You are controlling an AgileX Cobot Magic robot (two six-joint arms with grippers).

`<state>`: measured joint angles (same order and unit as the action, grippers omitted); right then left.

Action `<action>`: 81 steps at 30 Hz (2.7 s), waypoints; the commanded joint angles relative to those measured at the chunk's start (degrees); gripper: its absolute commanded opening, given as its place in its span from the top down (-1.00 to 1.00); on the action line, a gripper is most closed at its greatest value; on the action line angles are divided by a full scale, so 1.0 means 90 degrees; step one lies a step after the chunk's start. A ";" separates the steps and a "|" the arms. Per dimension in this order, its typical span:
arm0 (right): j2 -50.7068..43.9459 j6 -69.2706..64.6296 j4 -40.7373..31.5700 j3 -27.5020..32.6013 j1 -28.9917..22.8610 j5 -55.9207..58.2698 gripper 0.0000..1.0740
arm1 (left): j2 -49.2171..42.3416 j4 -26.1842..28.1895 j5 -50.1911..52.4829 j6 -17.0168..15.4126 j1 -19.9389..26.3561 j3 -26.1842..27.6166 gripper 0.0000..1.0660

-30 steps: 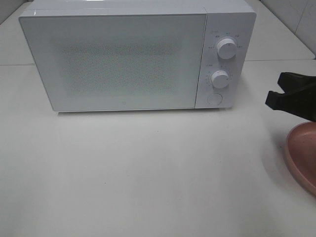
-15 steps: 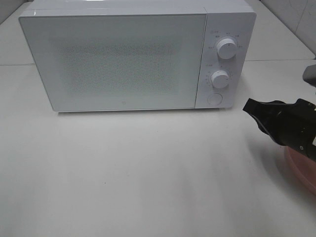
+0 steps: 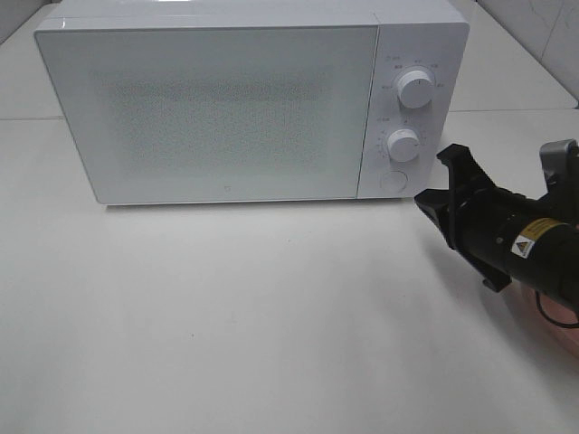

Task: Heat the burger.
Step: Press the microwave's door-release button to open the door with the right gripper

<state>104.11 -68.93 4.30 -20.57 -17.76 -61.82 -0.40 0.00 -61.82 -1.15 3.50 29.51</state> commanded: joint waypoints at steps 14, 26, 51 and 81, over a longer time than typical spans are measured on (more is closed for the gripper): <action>0.1401 -0.1127 -0.1515 -0.1827 -0.0598 0.0942 1.00 | -0.0076 0.0045 0.0057 0.0000 -0.0045 0.0006 -0.88; 0.1642 -0.0630 -0.2298 -0.2222 -0.0579 0.1159 1.00 | -0.0076 0.0045 0.0057 0.0000 -0.0045 0.0006 -0.88; 0.1897 -0.0497 -0.2406 -0.2623 -0.0579 0.0567 1.00 | -0.0076 0.0045 0.0057 0.0000 -0.0045 0.0006 -0.88; 0.1993 -0.0598 -0.2426 -0.3069 -0.0579 -0.0286 1.00 | -0.0076 0.0045 0.0057 0.0000 -0.0045 0.0006 -0.88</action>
<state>122.67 -74.60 -17.99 -44.98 -23.49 -54.49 -0.40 0.00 -61.82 -1.15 3.50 29.51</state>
